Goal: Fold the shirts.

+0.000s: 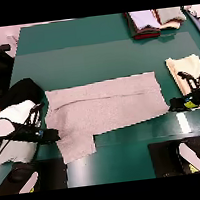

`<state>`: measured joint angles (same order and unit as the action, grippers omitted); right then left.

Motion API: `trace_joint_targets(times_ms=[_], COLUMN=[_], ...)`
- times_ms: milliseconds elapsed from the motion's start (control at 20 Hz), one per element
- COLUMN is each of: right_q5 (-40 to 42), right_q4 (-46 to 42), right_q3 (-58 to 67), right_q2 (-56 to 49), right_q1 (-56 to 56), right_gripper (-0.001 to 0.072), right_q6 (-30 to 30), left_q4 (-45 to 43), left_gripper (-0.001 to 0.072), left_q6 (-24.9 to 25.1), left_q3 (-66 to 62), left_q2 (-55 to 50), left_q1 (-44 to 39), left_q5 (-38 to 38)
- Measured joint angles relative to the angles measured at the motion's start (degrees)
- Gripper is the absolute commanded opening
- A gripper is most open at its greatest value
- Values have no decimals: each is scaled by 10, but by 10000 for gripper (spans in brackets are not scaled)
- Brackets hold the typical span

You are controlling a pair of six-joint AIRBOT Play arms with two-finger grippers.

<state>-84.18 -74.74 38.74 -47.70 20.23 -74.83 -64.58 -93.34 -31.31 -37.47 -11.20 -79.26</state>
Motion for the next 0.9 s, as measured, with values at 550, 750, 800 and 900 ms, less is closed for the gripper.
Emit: trace_joint_targets(times_ms=[550, 750, 800, 900], right_q5=[32, 39, 39, 39], right_q4=[-13, -14, -14, -14], right_q3=[208, 313, 335, 374], right_q2=[-152, -256, -278, -322], right_q1=[-94, -124, -127, -132], right_gripper=[7, 7, 7, 8], right_q6=[-27, -33, -34, -35], left_q4=[-112, -127, -131, -140], left_gripper=[19, 20, 20, 20], left_q6=[-14, -10, -9, -8], left_q3=[-123, -198, -221, -260], left_q2=[-68, -190, -223, -279], left_q1=[0, 0, 0, 0], left_q5=[86, 156, 165, 182])
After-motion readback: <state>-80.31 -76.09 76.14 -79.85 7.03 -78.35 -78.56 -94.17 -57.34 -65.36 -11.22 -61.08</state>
